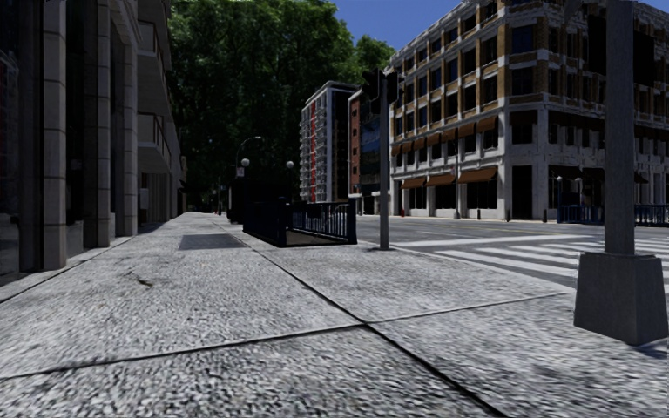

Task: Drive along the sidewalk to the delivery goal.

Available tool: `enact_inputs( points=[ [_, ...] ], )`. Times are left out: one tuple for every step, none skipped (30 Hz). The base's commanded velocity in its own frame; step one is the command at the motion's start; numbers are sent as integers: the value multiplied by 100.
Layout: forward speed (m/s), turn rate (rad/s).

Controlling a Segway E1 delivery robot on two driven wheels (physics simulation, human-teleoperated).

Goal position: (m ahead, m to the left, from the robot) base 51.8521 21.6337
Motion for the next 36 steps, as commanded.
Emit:
enact_inputs(
  points=[
    [200,31],
    [200,31],
    [200,31],
    [200,31],
    [200,31],
    [200,31],
    [200,31],
    [200,31],
    [200,31],
    [200,31],
    [200,31],
    [200,31],
    [200,31],
    [200,31],
    [200,31],
    [200,31],
    [200,31],
    [200,32],
    [200,32],
    [200,35],
    [200,35],
    [200,36],
    [200,36],
    [200,37],
    [200,38],
    [200,38],
    [200,38],
    [200,39],
    [200,39],
    [200,40],
    [200,40],
    [200,46],
    [200,49],
    [200,49],
    [200,49],
    [200,50]
  ],
)
